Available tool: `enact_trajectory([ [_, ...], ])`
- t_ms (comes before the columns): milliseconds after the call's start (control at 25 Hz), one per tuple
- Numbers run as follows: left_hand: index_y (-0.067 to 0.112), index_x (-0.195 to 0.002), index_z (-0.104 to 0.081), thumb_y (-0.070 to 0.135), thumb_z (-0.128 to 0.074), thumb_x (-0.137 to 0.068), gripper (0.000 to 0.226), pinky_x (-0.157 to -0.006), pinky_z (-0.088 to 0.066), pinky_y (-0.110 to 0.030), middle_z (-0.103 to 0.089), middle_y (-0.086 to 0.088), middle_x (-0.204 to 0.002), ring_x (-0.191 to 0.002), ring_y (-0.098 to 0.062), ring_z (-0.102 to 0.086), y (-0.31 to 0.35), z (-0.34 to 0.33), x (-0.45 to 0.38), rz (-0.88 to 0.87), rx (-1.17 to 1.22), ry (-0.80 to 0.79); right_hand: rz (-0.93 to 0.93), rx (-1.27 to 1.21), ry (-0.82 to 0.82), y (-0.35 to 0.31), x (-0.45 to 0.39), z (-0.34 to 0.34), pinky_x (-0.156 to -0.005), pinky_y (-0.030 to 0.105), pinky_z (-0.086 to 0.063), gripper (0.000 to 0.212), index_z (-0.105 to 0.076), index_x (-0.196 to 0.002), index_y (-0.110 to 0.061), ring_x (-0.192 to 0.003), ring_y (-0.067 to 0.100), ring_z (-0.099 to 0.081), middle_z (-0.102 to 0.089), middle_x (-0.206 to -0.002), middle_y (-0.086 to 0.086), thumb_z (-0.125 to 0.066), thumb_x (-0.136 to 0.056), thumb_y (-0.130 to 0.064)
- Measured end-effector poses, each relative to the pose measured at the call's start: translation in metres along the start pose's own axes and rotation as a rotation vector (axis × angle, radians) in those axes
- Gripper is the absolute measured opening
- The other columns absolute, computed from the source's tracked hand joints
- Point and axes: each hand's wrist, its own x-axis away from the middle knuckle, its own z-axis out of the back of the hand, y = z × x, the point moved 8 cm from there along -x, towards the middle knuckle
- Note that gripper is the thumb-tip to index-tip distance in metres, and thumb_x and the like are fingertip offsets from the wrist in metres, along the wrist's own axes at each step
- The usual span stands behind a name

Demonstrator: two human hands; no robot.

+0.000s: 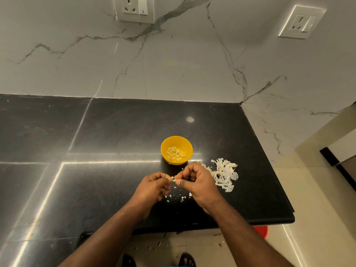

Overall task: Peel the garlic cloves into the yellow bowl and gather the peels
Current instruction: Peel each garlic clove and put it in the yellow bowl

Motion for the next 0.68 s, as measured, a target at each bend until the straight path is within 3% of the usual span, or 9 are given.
enact_trajectory([
  [120, 0.010, -0.092, -0.068, 0.010, -0.061, -0.095, 0.008, -0.054, -0.039, -0.023, -0.063, -0.002, -0.071, -0.060, -0.010, -0.054, 0.000, 0.005, 0.000, -0.012, -0.057, 0.048, -0.011, -0.023, 0.015, 0.001, -0.001, 0.003, -0.079, 0.031, -0.059, 0.024, -0.059, -0.086, -0.007, -0.082, 0.015, -0.070, -0.075, -0.089, 0.011, -0.074, -0.080, 0.010],
  [360, 0.015, -0.089, -0.074, 0.000, -0.057, -0.091, 0.022, -0.058, -0.044, -0.024, -0.067, -0.009, -0.076, -0.070, -0.017, -0.057, 0.007, 0.011, -0.001, -0.093, -0.241, 0.099, -0.008, -0.019, 0.029, 0.004, -0.003, 0.005, -0.079, 0.030, -0.059, 0.025, -0.059, -0.086, -0.009, -0.084, 0.015, -0.071, -0.075, -0.089, 0.009, -0.074, -0.080, 0.010],
  [480, 0.020, -0.090, -0.077, 0.012, -0.060, -0.095, 0.019, -0.057, -0.042, -0.024, -0.072, -0.014, -0.085, -0.072, -0.020, -0.056, 0.008, 0.010, -0.001, -0.075, -0.213, 0.074, 0.005, 0.001, 0.041, 0.004, -0.004, 0.006, -0.082, 0.035, -0.060, 0.025, -0.059, -0.085, -0.009, -0.086, 0.018, -0.071, -0.075, -0.090, 0.009, -0.075, -0.080, 0.008],
  [680, 0.014, -0.093, -0.077, 0.023, -0.071, -0.092, 0.010, -0.055, -0.042, -0.021, -0.077, -0.006, -0.093, -0.071, -0.011, -0.058, 0.010, 0.002, 0.002, -0.044, -0.099, -0.013, 0.035, 0.066, 0.048, -0.001, -0.004, 0.004, -0.079, 0.036, -0.058, 0.029, -0.057, -0.079, -0.016, -0.085, 0.018, -0.072, -0.075, -0.087, 0.006, -0.077, -0.079, 0.005],
])
